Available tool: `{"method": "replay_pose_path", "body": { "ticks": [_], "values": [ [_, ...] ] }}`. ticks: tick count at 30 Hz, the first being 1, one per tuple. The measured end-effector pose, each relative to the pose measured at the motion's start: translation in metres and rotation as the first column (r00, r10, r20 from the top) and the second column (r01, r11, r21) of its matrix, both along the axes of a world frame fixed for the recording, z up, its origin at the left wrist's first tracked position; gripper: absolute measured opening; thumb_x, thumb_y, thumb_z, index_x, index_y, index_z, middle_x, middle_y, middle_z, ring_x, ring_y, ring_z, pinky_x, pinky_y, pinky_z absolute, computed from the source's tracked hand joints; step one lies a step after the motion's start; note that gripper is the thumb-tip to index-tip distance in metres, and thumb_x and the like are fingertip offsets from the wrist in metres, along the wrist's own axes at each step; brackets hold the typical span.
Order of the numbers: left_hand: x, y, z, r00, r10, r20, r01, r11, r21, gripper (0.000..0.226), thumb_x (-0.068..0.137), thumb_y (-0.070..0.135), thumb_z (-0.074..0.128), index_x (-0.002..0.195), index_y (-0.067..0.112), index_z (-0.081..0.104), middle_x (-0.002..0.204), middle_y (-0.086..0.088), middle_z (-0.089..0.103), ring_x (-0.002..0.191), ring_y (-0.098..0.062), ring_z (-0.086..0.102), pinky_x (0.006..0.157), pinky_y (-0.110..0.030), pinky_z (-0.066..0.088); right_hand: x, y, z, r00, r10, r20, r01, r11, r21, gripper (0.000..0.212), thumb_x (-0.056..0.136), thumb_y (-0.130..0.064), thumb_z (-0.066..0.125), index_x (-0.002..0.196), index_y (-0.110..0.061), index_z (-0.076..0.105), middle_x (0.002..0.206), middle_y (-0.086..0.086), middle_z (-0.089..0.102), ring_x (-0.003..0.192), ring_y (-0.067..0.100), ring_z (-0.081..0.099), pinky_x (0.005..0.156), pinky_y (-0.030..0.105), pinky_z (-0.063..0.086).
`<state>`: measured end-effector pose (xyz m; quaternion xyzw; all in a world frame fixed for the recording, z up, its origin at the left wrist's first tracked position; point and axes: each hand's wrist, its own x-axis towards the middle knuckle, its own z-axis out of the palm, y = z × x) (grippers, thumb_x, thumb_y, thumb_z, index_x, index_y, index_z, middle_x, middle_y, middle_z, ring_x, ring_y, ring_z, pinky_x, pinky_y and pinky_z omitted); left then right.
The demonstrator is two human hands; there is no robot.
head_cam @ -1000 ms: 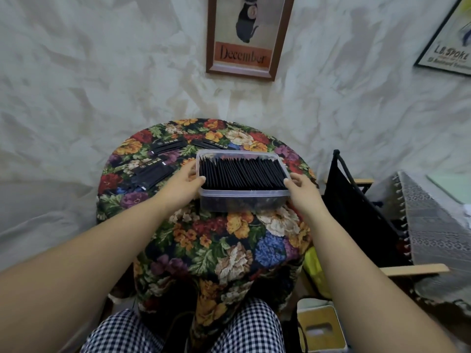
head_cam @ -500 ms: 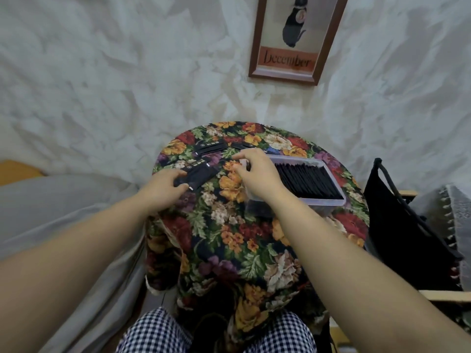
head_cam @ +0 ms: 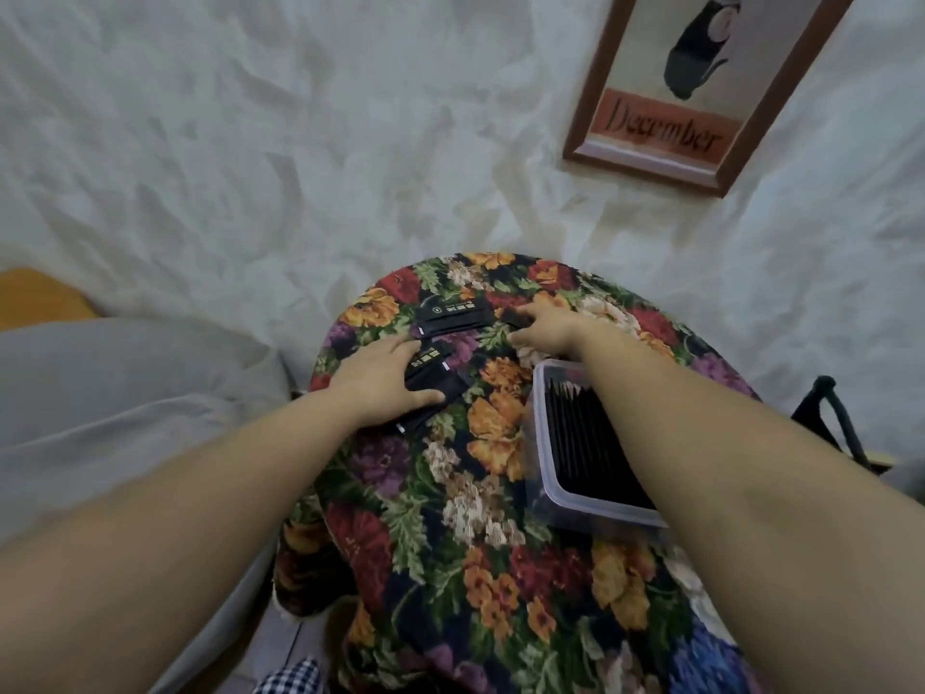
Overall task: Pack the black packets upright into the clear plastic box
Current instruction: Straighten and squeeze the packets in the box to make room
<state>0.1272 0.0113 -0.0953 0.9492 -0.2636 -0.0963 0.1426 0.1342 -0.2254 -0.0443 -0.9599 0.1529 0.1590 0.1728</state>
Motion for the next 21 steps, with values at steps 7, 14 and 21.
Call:
{"method": "replay_pose_path", "body": {
  "ticks": [7, 14, 21],
  "values": [
    [0.002, -0.001, -0.005, 0.994, -0.006, 0.111, 0.007, 1.0, -0.002, 0.082, 0.079, 0.068, 0.053, 0.145, 0.025, 0.031, 0.148, 0.0, 0.036, 0.136, -0.022, 0.031, 0.108, -0.037, 0.031, 0.014, -0.015, -0.019, 1.0, 0.004, 0.001, -0.004, 0.999, 0.038, 0.075, 0.089, -0.025, 0.066, 0.15, -0.015, 0.024, 0.147, 0.011, 0.039, 0.124, 0.032, 0.048, 0.102, 0.041, 0.042],
    [-0.001, -0.002, -0.006, 0.995, 0.052, 0.082, -0.044, 0.993, -0.106, 0.075, 0.081, 0.059, 0.06, 0.143, 0.025, 0.037, 0.141, -0.001, 0.044, 0.13, -0.023, 0.036, 0.105, -0.037, 0.032, 0.011, -0.017, -0.021, 0.99, 0.07, 0.126, -0.084, 0.99, 0.111, 0.062, 0.081, -0.004, 0.072, 0.137, -0.018, 0.049, 0.133, 0.006, 0.055, 0.093, 0.022, 0.064, 0.084, 0.04, 0.054],
    [-0.001, -0.001, -0.012, 0.992, 0.119, 0.048, -0.108, 0.977, -0.183, 0.074, 0.08, 0.055, 0.063, 0.14, 0.02, 0.041, 0.134, -0.004, 0.047, 0.126, -0.025, 0.037, 0.106, -0.038, 0.032, 0.021, -0.019, -0.018, 0.986, 0.159, 0.042, -0.152, 0.977, -0.148, 0.09, 0.078, -0.043, 0.073, 0.15, -0.017, 0.025, 0.156, 0.009, 0.022, 0.142, 0.032, 0.023, 0.114, 0.049, 0.026]
  ]
}}
